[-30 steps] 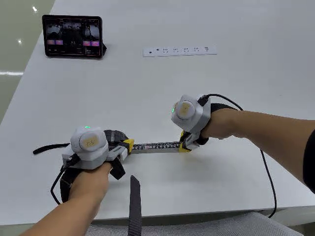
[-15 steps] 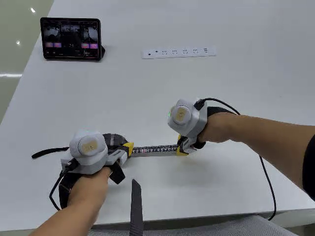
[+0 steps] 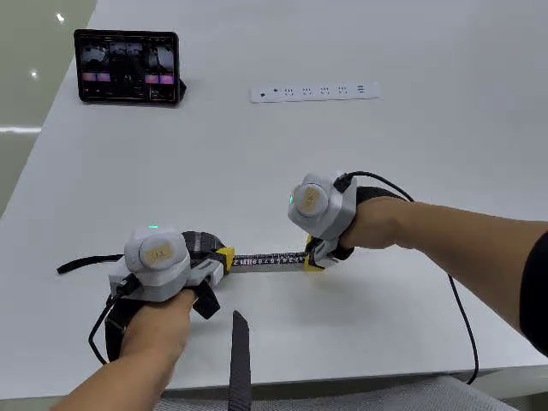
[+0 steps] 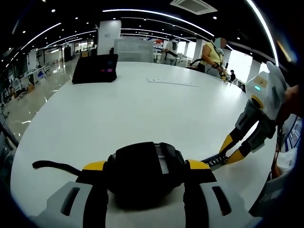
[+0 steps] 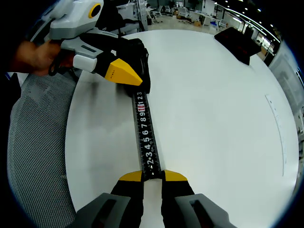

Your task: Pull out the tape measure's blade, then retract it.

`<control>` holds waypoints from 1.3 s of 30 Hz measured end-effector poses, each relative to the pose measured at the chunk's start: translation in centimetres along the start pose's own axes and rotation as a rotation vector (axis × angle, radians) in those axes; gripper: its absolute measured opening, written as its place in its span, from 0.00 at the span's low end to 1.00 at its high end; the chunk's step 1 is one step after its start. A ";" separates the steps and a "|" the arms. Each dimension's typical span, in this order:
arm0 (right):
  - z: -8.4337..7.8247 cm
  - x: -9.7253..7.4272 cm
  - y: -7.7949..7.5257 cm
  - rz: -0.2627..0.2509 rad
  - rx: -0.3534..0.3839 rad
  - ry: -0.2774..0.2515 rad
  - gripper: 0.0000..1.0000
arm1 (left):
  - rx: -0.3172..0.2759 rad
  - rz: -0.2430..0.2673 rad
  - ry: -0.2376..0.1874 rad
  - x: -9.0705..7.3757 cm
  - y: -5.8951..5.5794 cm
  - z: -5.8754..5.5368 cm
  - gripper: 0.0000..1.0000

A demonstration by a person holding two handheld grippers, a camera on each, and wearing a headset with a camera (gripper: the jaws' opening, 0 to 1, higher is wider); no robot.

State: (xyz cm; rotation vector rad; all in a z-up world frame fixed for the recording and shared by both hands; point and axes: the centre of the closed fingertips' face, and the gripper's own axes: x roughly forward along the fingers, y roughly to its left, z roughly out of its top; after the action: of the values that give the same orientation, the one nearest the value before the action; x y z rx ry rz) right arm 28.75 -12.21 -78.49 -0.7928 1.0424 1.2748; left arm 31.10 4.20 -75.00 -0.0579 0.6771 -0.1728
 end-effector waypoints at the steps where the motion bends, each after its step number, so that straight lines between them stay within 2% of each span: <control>1: 0.0 0.0 0.0 0.001 0.001 -0.001 0.10 | 0.000 0.000 0.001 0.0 0.0 0.0 0.60; 6: 0.3 0.1 0.1 -0.009 0.021 0.010 0.10 | 0.003 -0.001 -0.003 0.0 -0.1 0.0 0.60; 9: 0.3 0.2 0.2 -0.019 -0.012 0.018 0.10 | 0.001 0.001 0.000 0.0 -0.1 0.0 0.60; 14: 0.5 0.2 0.1 -0.023 0.002 0.012 0.10 | 0.004 -0.005 0.008 -0.1 -0.1 0.0 0.60; 18: 0.7 0.3 0.2 -0.018 -0.021 0.018 0.10 | 0.002 -0.003 0.010 -0.1 -0.1 -0.1 0.60; 39: 2.2 0.9 0.5 -0.011 -0.006 -0.021 0.09 | 0.002 -0.004 0.016 0.0 -0.1 0.0 0.60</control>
State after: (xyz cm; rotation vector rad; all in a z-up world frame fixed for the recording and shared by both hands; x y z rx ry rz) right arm 28.63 -9.81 -78.51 -0.7874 1.0164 1.2753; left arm 31.03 4.11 -74.98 -0.0564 0.6925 -0.1783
